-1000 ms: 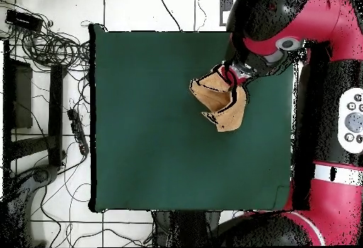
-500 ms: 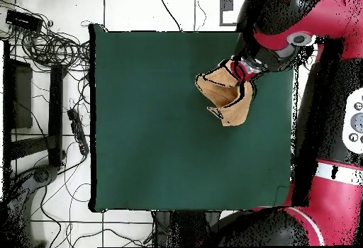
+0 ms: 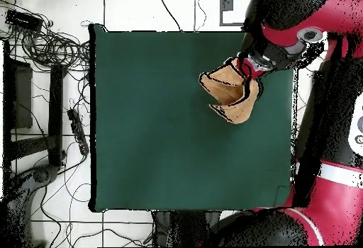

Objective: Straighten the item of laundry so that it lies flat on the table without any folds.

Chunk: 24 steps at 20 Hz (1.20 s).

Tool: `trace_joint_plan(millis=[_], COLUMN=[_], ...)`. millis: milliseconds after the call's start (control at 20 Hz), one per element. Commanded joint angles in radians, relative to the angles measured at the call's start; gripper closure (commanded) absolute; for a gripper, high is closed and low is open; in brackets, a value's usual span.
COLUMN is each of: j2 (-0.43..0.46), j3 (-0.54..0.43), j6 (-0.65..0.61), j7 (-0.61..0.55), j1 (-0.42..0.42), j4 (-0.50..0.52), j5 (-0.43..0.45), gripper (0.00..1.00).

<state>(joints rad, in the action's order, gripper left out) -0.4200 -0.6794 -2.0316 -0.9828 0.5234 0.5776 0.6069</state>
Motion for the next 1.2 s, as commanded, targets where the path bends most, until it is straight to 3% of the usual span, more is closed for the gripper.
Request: trace_joint_plan(millis=[50, 600, 950, 1200], j2=[-0.165, -0.306, -0.317, -0.355], j3=[-0.031, 0.017, 0.015, 0.035], j6=[-0.028, 0.03, 0.043, 0.157], j7=[0.27, 0.178, 0.154, 0.075], j1=[-0.062, -0.049, -0.038, -0.025], j4=[0.105, 0.218, 0.242, 0.374], j5=[0.012, -0.013, -0.017, -0.069], gripper=[1.0, 1.0, 1.0, 1.0])
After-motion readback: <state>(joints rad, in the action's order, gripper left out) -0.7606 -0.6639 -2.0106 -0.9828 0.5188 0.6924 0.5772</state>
